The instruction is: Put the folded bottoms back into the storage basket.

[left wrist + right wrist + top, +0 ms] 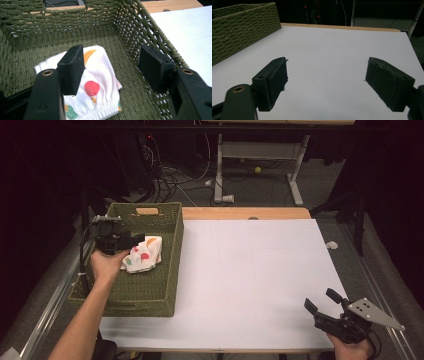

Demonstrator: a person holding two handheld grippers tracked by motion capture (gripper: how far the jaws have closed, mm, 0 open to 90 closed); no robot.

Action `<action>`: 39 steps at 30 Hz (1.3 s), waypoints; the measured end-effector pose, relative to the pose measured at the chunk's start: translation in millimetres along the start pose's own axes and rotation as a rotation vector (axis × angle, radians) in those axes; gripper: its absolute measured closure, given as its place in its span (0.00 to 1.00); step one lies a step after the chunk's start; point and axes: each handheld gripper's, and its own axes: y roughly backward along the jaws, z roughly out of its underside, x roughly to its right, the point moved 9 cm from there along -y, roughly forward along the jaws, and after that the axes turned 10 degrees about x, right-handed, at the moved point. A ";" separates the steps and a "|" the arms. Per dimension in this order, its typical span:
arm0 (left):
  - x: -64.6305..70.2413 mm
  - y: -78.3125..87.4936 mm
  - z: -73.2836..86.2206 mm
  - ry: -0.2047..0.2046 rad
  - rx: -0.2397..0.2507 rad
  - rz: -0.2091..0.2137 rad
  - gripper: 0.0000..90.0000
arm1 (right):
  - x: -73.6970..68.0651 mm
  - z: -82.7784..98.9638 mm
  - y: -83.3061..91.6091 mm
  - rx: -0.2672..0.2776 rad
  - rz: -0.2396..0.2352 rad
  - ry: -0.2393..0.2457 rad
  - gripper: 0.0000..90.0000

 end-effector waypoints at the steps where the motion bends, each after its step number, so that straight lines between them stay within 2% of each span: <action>1: 0.7 1.2 -0.1 -0.004 0.002 0.001 0.41 | 0.1 0.0 0.1 0.000 0.000 0.000 0.21; 3: 3.0 3.1 -0.1 -0.008 0.007 0.025 0.41 | 0.4 0.2 0.2 -0.002 0.001 0.001 0.21; 12: 7.1 10.9 -1.2 -0.004 0.024 0.047 0.41 | 0.2 0.2 0.4 -0.002 0.002 0.002 0.21; 21: 10.7 16.7 -0.6 -0.009 0.040 0.052 0.41 | 0.9 0.2 0.7 0.000 0.002 -0.001 0.21; 39: 21.0 28.4 2.0 -0.057 0.072 0.067 0.40 | 1.3 0.5 1.1 -0.001 0.002 -0.009 0.21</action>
